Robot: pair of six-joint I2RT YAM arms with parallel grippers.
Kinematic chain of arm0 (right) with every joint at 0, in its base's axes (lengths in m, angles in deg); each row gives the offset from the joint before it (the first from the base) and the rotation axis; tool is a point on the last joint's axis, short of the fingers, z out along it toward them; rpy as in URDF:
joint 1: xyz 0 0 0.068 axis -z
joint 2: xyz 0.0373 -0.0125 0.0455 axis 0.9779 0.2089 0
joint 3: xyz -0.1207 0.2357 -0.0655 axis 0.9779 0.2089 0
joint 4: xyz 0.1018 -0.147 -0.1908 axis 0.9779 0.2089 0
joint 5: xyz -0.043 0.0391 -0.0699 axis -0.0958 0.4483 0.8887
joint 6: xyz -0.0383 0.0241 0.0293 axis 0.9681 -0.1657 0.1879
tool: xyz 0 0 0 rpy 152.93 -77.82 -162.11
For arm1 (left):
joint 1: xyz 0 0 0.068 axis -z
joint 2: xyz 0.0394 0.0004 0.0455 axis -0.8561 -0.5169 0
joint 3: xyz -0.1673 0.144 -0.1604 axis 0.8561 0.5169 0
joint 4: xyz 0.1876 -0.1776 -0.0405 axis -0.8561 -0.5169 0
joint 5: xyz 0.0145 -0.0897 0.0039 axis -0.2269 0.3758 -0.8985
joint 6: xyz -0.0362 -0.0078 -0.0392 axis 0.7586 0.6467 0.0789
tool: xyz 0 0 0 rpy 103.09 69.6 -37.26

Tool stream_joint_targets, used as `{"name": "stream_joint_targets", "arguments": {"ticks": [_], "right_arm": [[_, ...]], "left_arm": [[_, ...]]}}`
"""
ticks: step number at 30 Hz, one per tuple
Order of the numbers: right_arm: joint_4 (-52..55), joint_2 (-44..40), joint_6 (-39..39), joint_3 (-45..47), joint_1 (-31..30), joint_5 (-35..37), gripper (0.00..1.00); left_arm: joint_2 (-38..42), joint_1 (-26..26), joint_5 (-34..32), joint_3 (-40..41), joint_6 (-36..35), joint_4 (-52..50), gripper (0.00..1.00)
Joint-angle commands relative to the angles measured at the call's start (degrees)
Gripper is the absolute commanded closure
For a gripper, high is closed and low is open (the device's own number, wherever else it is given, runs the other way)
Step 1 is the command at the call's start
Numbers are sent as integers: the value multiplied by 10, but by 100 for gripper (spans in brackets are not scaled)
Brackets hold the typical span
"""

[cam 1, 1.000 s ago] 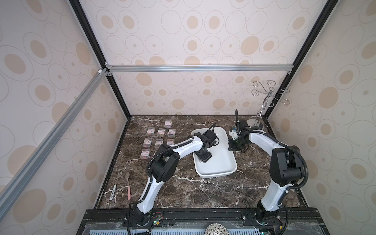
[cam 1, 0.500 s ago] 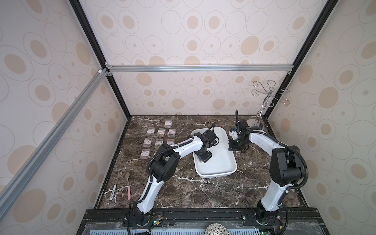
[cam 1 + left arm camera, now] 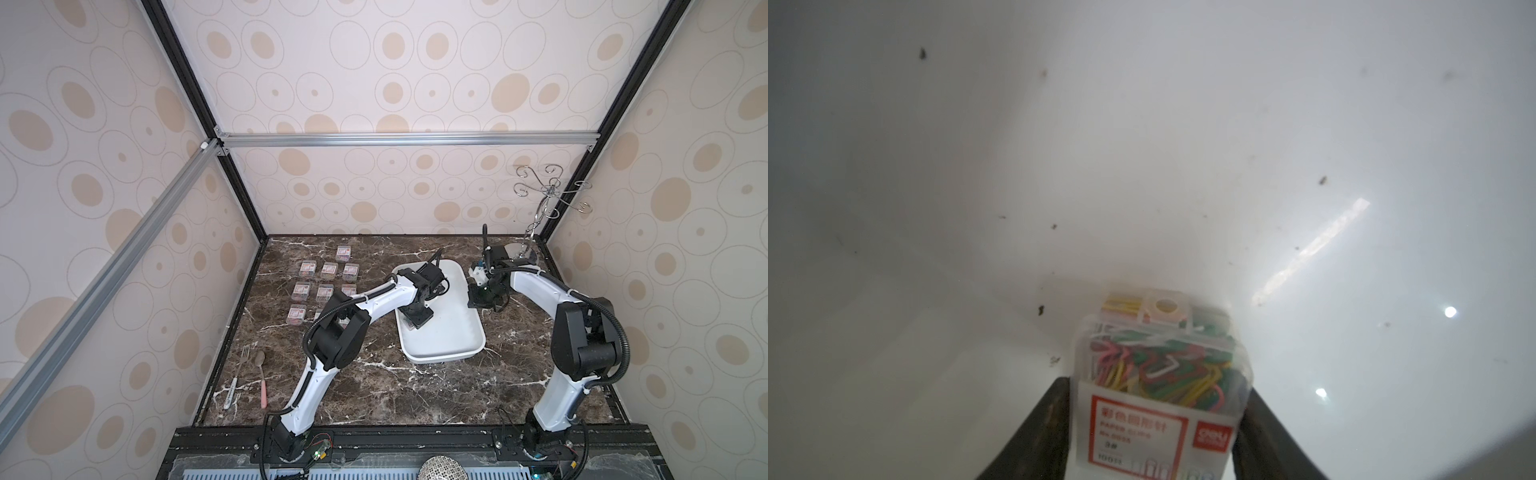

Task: Take the paper clips out of the storage box
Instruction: Pick up the boxed paper clips from the storage box, then place the boxed paper clips at the center of the board.

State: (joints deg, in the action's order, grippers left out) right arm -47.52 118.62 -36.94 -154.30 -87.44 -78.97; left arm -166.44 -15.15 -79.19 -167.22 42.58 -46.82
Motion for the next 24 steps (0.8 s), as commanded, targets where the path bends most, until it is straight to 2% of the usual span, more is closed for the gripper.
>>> {"name": "stream_joint_targets", "arguments": {"ticks": [1,17,24], "right_arm": [[13,1,6,4,4,4,88],[11,-3,5,13,4,6,88],[11,-8,6,15,4,5,88]], "left_arm": [[-7,-6,-10,-48,-18,-41,45],[-7,-7,13,-244,10,-112,45],[14,-23,1,-267,37,-118,44]]}}
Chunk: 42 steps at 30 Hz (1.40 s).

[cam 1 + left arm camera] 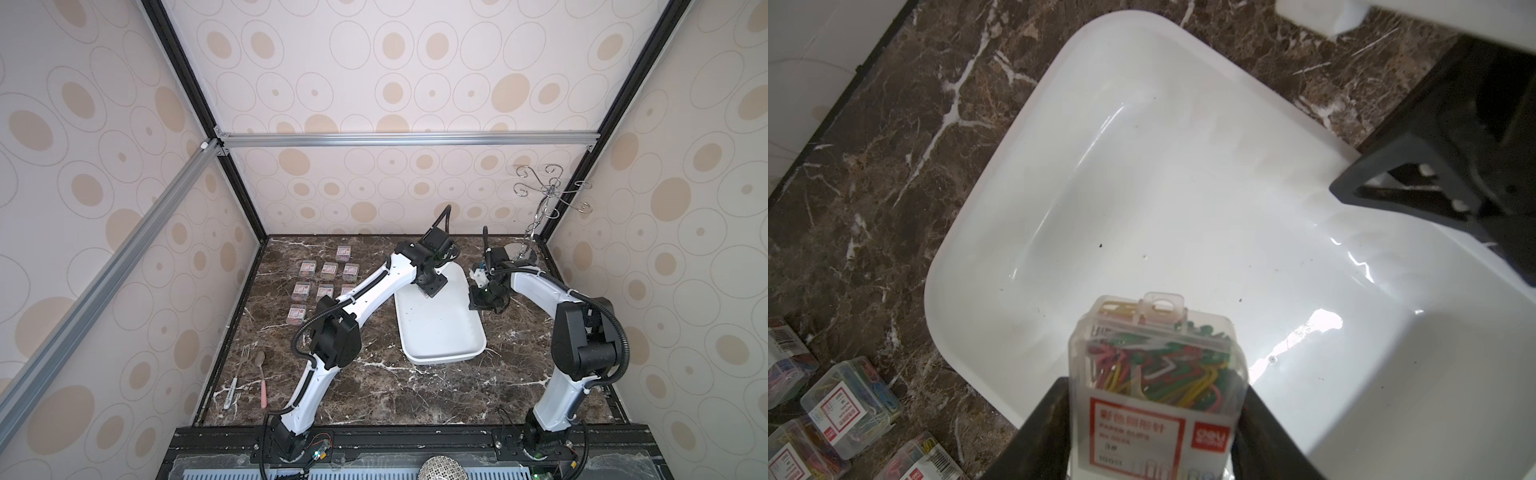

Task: Take the paper clips out of the storage box
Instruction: Place the boxed paper clips at the center of the board.

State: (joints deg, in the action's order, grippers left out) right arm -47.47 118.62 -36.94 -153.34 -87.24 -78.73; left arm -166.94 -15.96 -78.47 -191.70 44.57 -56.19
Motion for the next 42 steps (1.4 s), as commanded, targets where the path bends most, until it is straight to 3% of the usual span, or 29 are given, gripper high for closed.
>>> {"name": "stream_joint_targets", "arguments": {"ticks": [1,8,21,32,42], "right_arm": [[10,-8,6,6,2,2,88],[10,-12,7,8,2,-1,88],[9,-15,9,12,2,-2,88],[10,-18,8,17,2,-13,88],[14,-16,11,14,2,-16,89]], "left_arm": [[22,-19,-12,-21,22,-25,44],[36,-57,-32,-19,54,-12,44],[31,-146,7,-28,80,43,45],[-70,-207,-7,-108,116,63,45],[-123,-225,-24,-129,124,108,45]]}}
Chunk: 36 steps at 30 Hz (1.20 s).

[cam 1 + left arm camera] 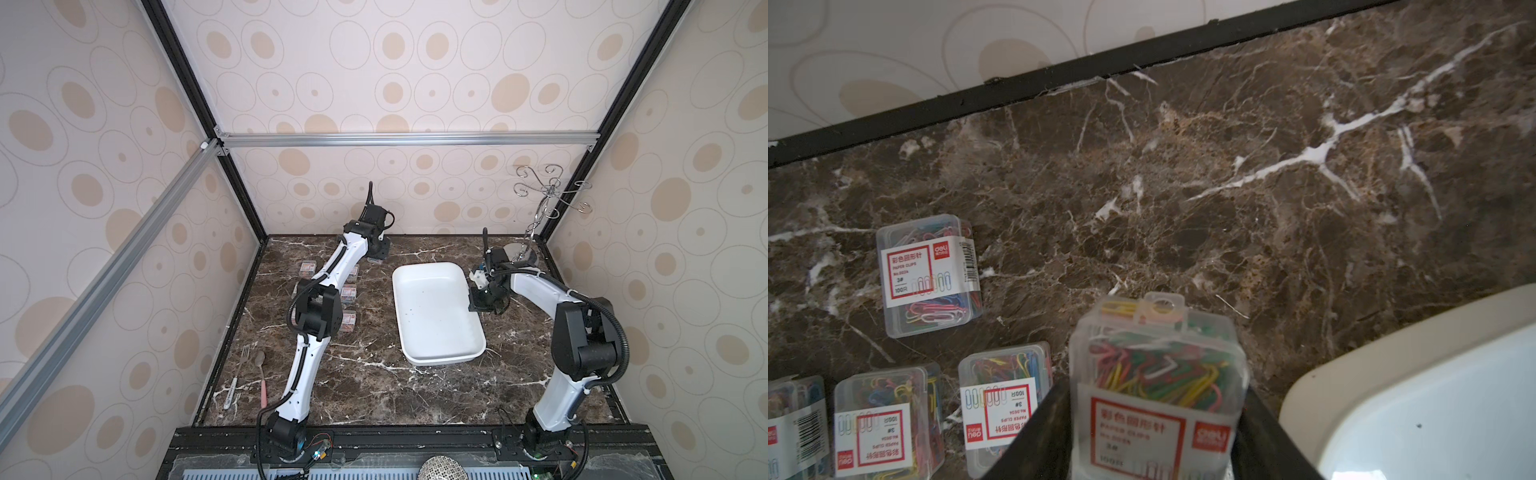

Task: Take the paper clips out of the storage box
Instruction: Place the boxed paper clips at the center of the board.

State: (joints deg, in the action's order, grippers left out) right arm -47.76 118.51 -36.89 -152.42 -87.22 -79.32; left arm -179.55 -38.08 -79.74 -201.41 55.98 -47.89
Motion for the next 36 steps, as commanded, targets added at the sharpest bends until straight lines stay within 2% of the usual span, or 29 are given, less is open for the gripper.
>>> {"name": "stream_joint_targets", "arguments": {"ticks": [1,6,23,36], "right_arm": [[16,-15,10,6,2,-10,89],[16,-21,10,11,2,-9,89],[7,-36,4,38,2,-15,89],[15,-56,2,41,2,-14,89]], "left_arm": [[-2,-5,-13,-32,8,28,45],[-31,-12,-28,-32,10,49,45],[-88,-50,-12,-40,8,145,43],[-121,-76,-8,-64,11,143,41]]}}
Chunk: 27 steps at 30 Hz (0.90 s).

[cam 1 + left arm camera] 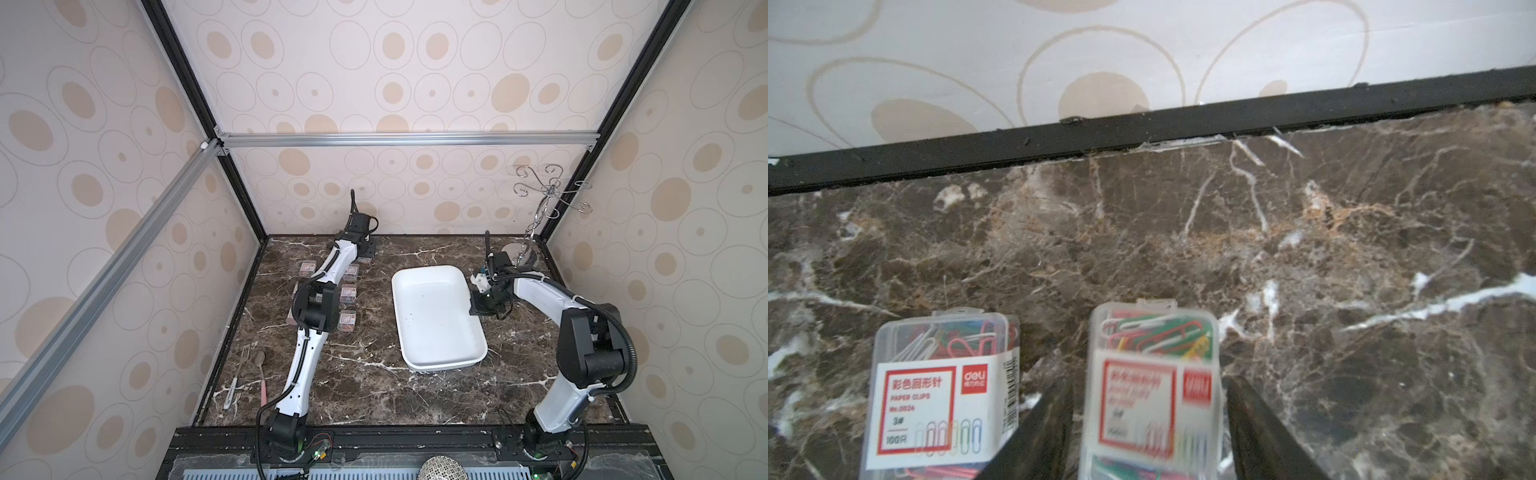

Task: Take the paper clips out of the storage box
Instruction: Place the boxed paper clips at the center of the board.

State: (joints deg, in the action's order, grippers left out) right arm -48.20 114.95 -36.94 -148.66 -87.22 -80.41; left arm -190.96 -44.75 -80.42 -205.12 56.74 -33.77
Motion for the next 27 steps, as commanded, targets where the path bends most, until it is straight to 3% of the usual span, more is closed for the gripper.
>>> {"name": "stream_joint_targets", "arguments": {"ticks": [1,8,19,27], "right_arm": [[20,-20,2,4,2,-2,89],[19,-20,2,3,2,-4,89],[17,-15,2,4,2,-3,89],[18,-16,3,1,2,-1,89]], "left_arm": [[-7,-10,-1,-27,2,0,41],[-5,-12,-17,-27,-9,-11,41],[-11,-12,55,-26,-11,4,26],[-16,-12,55,-26,-16,0,22]]}}
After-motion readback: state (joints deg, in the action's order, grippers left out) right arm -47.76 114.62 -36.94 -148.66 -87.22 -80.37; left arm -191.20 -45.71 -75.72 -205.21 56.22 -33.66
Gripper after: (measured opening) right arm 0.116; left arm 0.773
